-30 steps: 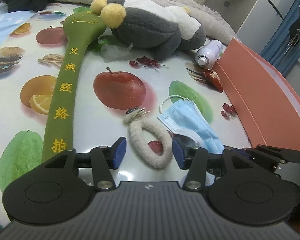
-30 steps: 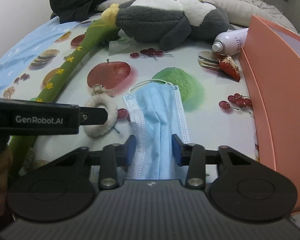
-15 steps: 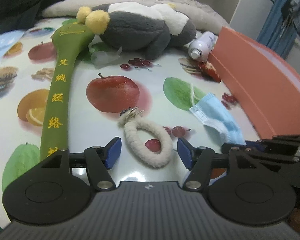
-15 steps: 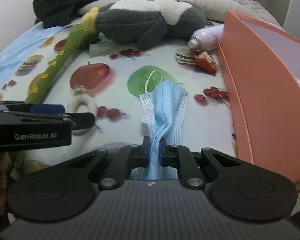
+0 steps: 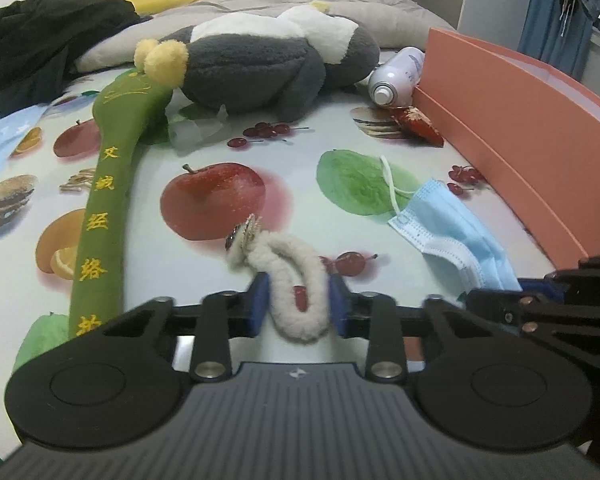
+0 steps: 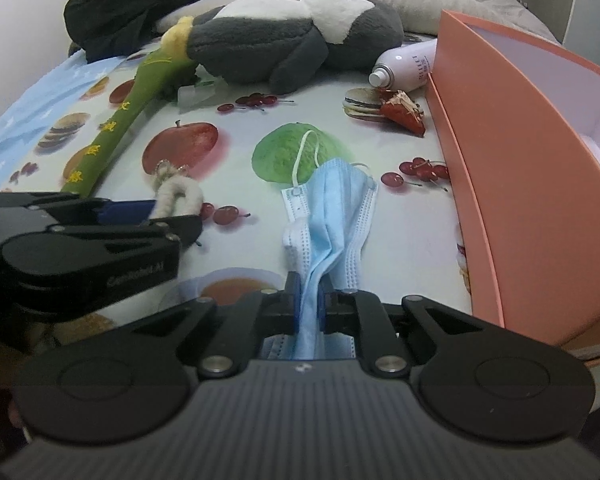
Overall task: Organize soft objects
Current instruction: 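Grasp the white rope ring with the left tool while the right tool holds the mask, then carry the face mask and rope ring over the pink box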
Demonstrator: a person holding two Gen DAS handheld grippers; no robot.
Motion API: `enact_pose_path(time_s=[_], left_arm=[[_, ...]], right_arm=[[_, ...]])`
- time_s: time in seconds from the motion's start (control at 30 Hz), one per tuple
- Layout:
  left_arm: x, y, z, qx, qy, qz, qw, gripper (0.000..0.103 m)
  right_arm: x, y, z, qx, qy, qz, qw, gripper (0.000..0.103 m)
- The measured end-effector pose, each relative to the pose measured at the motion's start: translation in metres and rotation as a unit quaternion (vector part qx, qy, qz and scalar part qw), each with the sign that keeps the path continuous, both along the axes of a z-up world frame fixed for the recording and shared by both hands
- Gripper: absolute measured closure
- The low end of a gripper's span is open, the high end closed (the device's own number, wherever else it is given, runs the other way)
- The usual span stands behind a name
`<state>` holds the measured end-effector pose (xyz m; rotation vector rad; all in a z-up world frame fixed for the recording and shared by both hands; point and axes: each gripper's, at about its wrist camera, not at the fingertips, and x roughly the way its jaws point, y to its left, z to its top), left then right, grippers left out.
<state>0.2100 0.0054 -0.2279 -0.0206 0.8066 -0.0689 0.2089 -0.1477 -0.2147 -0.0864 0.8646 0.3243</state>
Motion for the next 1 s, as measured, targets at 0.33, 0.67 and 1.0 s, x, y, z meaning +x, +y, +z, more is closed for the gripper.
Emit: enact_pose_path(time_s=[0.33, 0.67, 1.0], left_arm=[[0.008, 0.007, 0.01, -0.046, 0.027, 0.018, 0.9984, 0.087], [-0.001, 0.002, 0.057, -0.059, -0.001, 0.015, 0.9982, 0.087], [-0.011, -0.001, 0.109, -0.073, -0.029, 0.011, 0.9968, 0.087]], right_arm=[[-0.004, -0.017, 0.012, 0.03, -0.002, -0.015, 0.999, 0.091], [-0.008, -0.032, 0.047, 0.06, -0.031, -0.02, 0.998, 0.091], [-0.014, -0.045, 0.089, 0.082, -0.071, -0.023, 0.994, 0.091]])
